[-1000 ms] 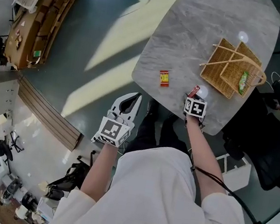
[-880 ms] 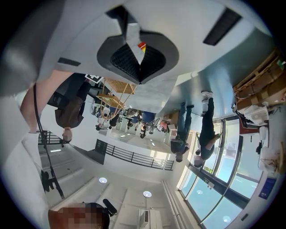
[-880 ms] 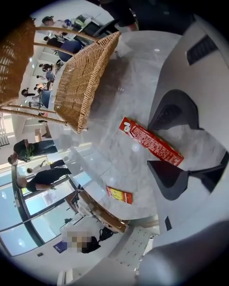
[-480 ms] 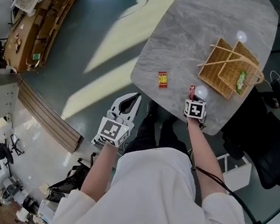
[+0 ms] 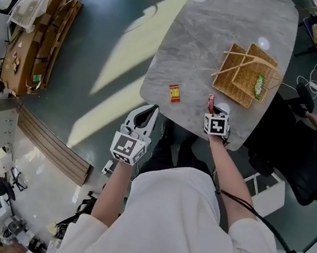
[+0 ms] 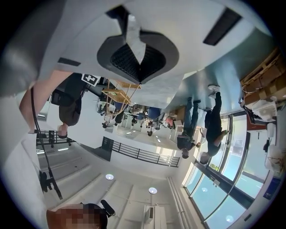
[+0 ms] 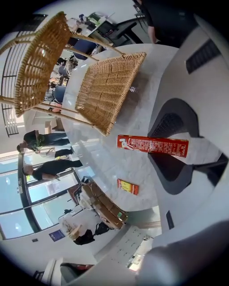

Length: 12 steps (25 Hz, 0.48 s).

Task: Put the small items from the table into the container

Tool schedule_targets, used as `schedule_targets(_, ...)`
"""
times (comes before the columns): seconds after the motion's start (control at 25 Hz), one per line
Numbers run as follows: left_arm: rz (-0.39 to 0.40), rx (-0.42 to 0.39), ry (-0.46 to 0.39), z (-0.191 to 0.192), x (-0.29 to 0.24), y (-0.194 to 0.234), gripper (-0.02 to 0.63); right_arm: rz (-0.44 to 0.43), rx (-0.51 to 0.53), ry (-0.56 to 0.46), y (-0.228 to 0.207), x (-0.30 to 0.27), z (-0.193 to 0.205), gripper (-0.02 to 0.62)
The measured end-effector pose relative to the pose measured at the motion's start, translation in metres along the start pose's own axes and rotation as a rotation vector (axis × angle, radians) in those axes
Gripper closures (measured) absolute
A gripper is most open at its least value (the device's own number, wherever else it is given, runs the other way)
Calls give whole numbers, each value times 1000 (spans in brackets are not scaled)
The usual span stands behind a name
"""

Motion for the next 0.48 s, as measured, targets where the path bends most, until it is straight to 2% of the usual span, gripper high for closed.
schedule_targets(0.48, 93, -48, -70, -43, -30, -37, 598, -51, 83, -158, 15, 74, -50, 479)
Point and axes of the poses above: the fingertips, and each gripper's own axes: x backward along the fingers, y to its left, z out of its underside, the point moved 2 cm from there along x, backward along the fingers, and after that the axes turned 13 degrees about -z, right-handed, at the moved point
